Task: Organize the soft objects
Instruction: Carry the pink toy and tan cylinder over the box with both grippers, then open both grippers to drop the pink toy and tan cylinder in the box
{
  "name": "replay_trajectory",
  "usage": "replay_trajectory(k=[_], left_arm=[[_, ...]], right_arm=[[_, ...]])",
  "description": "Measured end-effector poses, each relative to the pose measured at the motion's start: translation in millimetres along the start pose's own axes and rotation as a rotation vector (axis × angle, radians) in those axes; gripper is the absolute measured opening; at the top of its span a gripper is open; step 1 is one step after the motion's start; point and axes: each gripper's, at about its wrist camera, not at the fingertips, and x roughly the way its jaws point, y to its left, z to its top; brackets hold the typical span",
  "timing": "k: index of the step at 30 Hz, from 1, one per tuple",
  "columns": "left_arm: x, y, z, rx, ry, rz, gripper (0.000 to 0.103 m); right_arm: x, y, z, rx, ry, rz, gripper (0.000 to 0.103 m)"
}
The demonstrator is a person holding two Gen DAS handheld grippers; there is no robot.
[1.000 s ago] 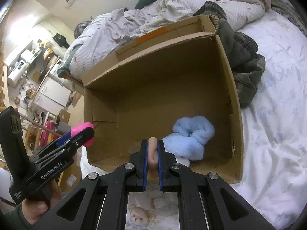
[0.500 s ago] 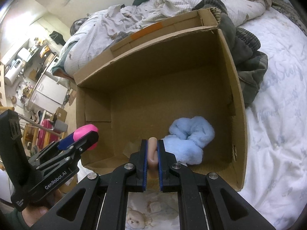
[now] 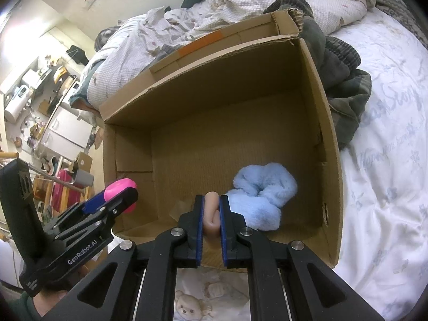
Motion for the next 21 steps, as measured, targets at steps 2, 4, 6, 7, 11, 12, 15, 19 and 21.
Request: replay_trajectory(k=[2,4,6,7,11,12,15,19,21], left_arm=[[0.5,-1.4,-0.5,0.003,0.006,-0.001,0.044],[1.2,-2.6,-1.3,0.008,0.009,0.002,0.044],[2.0,-3.0,-2.0,0.01,0.014,0.001,0.044],[2.3,-3.0,-2.2,0.01,0.016,0.002,0.044],[2.5,-3.7,-2.9,0.011,0.02,0.005,0.047],[2.7,-4.2,-3.0,0.014,0.024,0.003,0.05],[2.6,-5.8,-3.3,0.018,0.029,0.014,0.067],[3.5,-4.6,-3.2,0.01,0.038,0.017,0.067],[4.0,-3.1,-3.2,0.001,0.044,0.015,0.067]], right_arm=[[-0.1,-0.1,0.1,0.002,-0.001,-0.003,0.011],[-0.1,0.3,-0.6,0.005,-0.003,-0.002,0.011],[-0.2,0.1,-0.7,0.006,-0.004,-0.002,0.011],[-0.2,0.1,-0.8,0.007,-0.004,-0.001,0.011],[-0.8,-2.4,-0.7,0.023,-0.006,0.004,0.022],[-0.9,-3.1,-1.0,0.03,-0.006,0.009,0.028],[-4.1,-4.4,-0.7,0.044,-0.026,0.015,0.073],[-7.8,-3.3,0.1,0.038,-0.045,-0.002,0.074],[-6.7,-4.2,-0.4,0.044,-0.04,0.002,0.074]])
